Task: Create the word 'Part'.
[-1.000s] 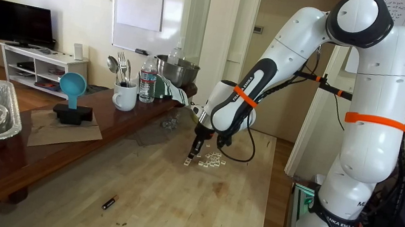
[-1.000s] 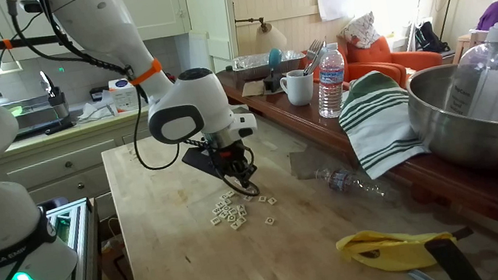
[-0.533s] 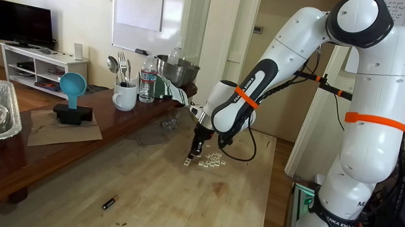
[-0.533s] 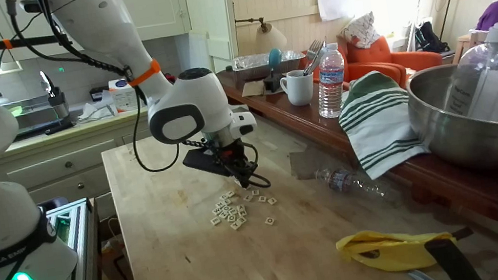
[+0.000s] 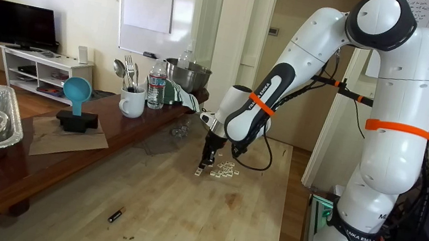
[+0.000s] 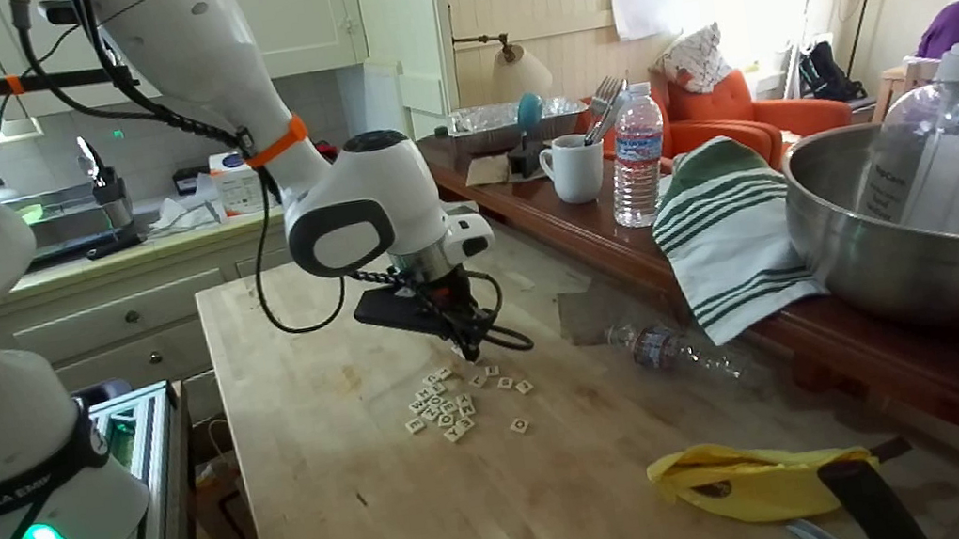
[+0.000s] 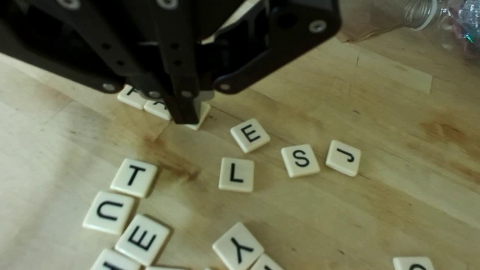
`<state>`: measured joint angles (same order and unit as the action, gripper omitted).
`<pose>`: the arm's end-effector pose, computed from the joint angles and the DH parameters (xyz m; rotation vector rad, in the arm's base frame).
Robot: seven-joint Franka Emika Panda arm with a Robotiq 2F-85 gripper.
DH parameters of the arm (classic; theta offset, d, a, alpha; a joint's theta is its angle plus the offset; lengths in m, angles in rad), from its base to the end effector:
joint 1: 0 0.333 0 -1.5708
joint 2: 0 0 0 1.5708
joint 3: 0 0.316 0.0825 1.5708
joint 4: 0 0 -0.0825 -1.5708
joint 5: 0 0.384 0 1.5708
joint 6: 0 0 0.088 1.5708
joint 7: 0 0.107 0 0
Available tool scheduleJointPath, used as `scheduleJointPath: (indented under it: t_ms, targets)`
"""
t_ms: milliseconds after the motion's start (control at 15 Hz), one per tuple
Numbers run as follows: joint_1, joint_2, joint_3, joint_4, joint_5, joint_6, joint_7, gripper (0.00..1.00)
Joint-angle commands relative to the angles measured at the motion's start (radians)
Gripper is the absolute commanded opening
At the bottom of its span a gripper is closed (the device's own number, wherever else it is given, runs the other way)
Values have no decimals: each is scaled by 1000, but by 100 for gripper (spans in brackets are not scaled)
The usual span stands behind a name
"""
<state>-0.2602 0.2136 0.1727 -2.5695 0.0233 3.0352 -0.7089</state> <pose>0.4701 -0.0405 0.2135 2.9246 0.8887 0.3855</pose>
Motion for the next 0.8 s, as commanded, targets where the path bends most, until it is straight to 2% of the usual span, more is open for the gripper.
scheduleJointPath:
  t_ms: [0,467,733]
  targets:
    - [-22,-6,19,-4,14,-21,-26,0]
    - [-68,-83,68,-30,71,2,-58,0]
    - [-66,-123,78,-45,98,-14,-47,0]
